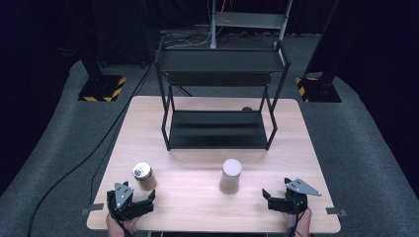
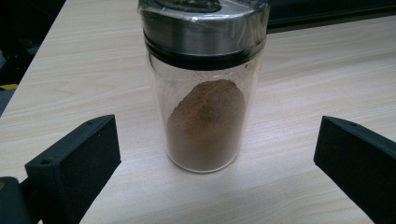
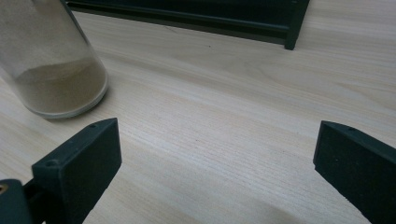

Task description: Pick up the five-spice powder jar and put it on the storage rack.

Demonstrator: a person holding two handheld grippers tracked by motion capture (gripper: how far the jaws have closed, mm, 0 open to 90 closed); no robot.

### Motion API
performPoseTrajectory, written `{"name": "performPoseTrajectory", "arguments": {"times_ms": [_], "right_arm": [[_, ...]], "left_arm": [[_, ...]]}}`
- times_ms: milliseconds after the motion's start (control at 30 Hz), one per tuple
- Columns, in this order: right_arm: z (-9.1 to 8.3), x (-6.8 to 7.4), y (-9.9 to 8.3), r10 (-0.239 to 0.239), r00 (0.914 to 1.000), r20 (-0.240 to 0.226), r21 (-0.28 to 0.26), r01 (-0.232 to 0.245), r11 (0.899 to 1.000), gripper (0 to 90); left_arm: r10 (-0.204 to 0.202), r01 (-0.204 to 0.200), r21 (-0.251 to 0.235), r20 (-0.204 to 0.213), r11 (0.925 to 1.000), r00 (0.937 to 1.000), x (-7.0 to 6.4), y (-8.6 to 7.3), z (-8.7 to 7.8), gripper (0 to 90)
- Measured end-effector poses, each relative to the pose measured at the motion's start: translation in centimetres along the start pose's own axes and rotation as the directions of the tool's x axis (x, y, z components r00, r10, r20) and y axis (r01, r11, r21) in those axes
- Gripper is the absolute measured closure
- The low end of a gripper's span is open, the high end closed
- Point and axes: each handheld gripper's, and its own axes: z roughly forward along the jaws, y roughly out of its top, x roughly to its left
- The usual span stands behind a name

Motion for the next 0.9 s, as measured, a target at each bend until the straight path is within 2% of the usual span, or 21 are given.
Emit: {"name": "performPoseTrajectory", "arguments": {"times_ms": [367,500,900], "right_arm": [[0.1,0.1,0.1,-0.01,0.9999,0.0,0.008,0.01,1.0,0.0],[0.1,0.1,0.1,-0.003,1.0,0.004,0.007,0.003,1.0,0.0],[0.1,0.1,0.2,-0.005,1.0,0.003,0.011,0.005,1.0,0.0]], "left_arm": [[-0.001,0.001,0.007,-0.013,1.0,0.9999,-0.2,1.0,0.7,0.0],[-0.006,0.006,-0.004,0.016,1.0,0.9998,0.3,1.1,1.2,0.0],[0.01,-0.01,0.019,0.01,0.9998,0.9999,0.4,2.2,2.7,0.0]]}}
